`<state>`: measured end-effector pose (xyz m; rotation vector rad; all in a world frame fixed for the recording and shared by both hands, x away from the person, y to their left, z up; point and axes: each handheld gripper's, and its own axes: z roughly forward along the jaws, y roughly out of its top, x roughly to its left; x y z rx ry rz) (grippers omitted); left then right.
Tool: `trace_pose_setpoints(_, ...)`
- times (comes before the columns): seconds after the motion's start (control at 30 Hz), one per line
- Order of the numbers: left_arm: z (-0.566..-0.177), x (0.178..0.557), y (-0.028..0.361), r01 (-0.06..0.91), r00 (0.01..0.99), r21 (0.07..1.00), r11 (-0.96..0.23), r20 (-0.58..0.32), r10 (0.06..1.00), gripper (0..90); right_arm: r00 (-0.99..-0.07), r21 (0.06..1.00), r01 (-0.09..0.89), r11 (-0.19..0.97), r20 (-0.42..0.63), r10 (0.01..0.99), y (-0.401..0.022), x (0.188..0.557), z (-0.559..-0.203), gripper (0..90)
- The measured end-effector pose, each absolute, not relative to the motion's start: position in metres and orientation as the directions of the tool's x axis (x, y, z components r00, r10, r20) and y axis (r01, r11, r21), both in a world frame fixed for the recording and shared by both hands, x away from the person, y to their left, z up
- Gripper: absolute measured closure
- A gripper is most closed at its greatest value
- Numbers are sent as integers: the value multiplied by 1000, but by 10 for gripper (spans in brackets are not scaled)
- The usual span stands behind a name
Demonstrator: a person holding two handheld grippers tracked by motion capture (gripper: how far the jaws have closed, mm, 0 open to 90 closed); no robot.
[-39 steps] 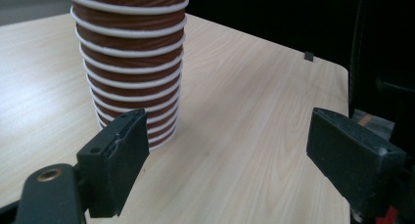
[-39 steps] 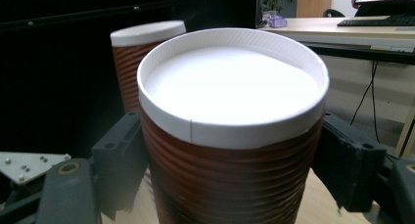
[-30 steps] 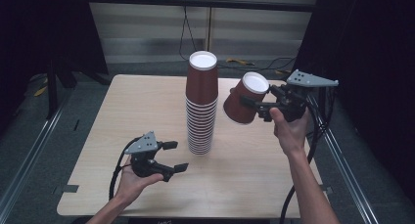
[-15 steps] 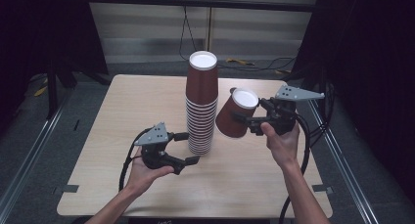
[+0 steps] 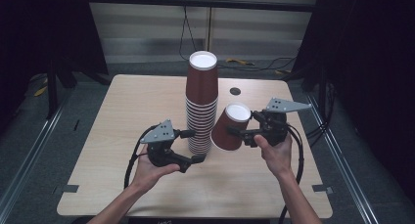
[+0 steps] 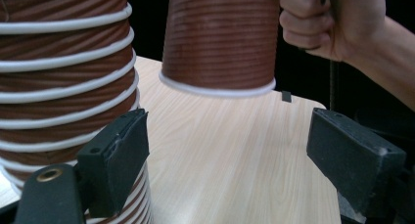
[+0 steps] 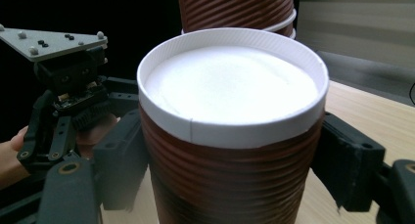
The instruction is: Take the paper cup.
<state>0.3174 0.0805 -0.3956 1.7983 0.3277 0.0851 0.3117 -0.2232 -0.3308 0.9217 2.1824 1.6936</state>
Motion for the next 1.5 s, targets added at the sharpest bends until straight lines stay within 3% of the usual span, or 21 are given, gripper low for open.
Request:
trace_pose_setpoints(1.1,-411,314,69,173,963,954,-243,-113,243,154,-835,916,361,173,235,498,-184,303,-360,226)
trace_pose_setpoints(1.5,-412,314,64,180,964,952,-249,-121,235,89,-847,917,360,174,243,473,-177,301,-361,227)
